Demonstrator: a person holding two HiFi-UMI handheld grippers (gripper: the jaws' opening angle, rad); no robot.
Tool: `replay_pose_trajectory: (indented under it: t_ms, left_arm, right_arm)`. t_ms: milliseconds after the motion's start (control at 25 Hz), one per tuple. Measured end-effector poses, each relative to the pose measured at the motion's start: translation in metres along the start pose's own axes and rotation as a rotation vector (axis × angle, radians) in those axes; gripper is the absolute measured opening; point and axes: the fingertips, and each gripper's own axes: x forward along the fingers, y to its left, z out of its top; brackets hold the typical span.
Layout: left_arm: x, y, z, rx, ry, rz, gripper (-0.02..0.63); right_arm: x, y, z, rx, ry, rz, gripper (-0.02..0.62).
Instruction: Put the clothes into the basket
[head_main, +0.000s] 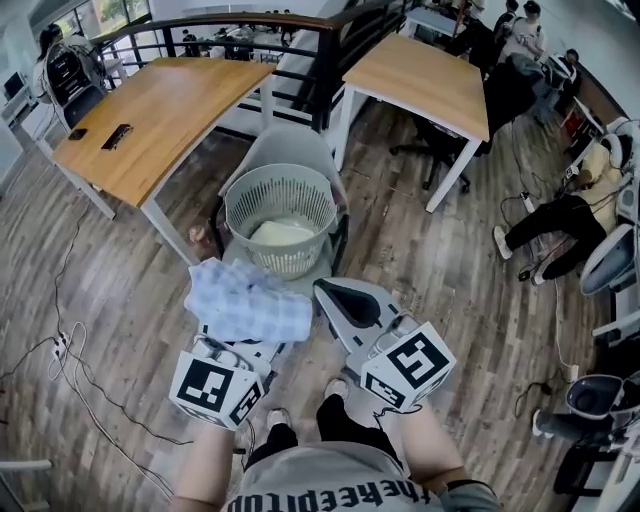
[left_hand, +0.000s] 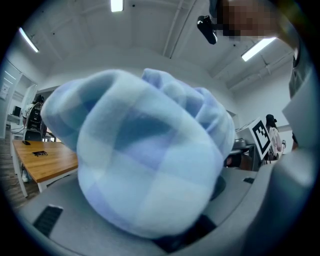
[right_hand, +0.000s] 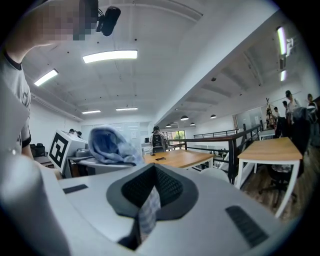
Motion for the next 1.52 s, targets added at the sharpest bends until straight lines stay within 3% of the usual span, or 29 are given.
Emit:
replay_pose_trajectory:
  t_ms: [800, 1520]
  left_arm:
    - [0.062, -0.033, -0.002, -0.002, -0.007, 0.126, 0.313]
    - [0.099, -0.038, -0.001, 0.009, 0.004, 0.116, 0.313]
  right_arm:
    - [-0.026, -0.07, -0.003, 0.008, -0.004, 0.126, 0.009]
    - [-0.025, -0.108, -0.003, 0.015, -0.012, 0.117, 0.009]
